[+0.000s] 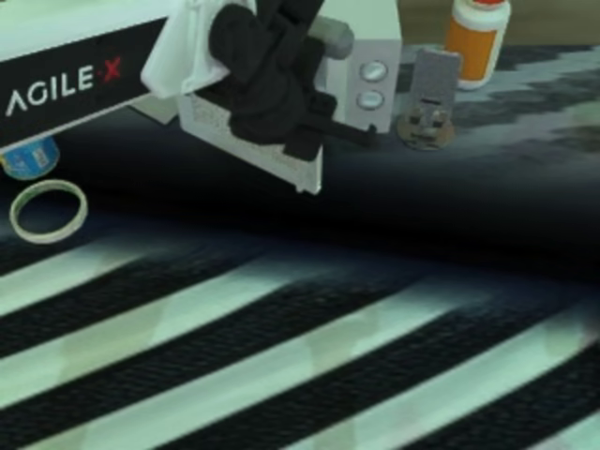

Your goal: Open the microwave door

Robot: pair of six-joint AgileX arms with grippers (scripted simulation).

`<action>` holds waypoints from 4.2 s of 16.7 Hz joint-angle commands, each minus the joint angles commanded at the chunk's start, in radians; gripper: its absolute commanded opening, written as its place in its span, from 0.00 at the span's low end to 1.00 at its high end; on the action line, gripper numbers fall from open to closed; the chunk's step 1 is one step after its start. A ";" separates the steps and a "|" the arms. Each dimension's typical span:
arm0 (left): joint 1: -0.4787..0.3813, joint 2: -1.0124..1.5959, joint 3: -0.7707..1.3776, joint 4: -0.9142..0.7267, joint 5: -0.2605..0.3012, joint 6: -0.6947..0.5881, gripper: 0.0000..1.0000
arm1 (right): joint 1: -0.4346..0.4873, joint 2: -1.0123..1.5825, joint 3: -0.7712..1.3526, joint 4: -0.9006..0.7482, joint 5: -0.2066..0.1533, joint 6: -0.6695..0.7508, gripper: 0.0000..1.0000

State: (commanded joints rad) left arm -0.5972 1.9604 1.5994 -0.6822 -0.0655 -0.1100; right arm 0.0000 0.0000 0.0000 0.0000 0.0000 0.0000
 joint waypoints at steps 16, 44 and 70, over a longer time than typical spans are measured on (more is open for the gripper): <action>0.028 -0.061 -0.084 0.027 0.059 0.102 0.00 | 0.000 0.000 0.000 0.000 0.000 0.000 1.00; 0.042 -0.088 -0.119 0.033 0.093 0.152 0.00 | 0.000 0.000 0.000 0.000 0.000 0.000 1.00; 0.070 -0.124 -0.165 0.041 0.134 0.230 0.00 | 0.000 0.000 0.000 0.000 0.000 0.000 1.00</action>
State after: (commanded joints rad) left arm -0.5274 1.8367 1.4339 -0.6410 0.0686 0.1205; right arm 0.0000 0.0000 0.0000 0.0000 0.0000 0.0000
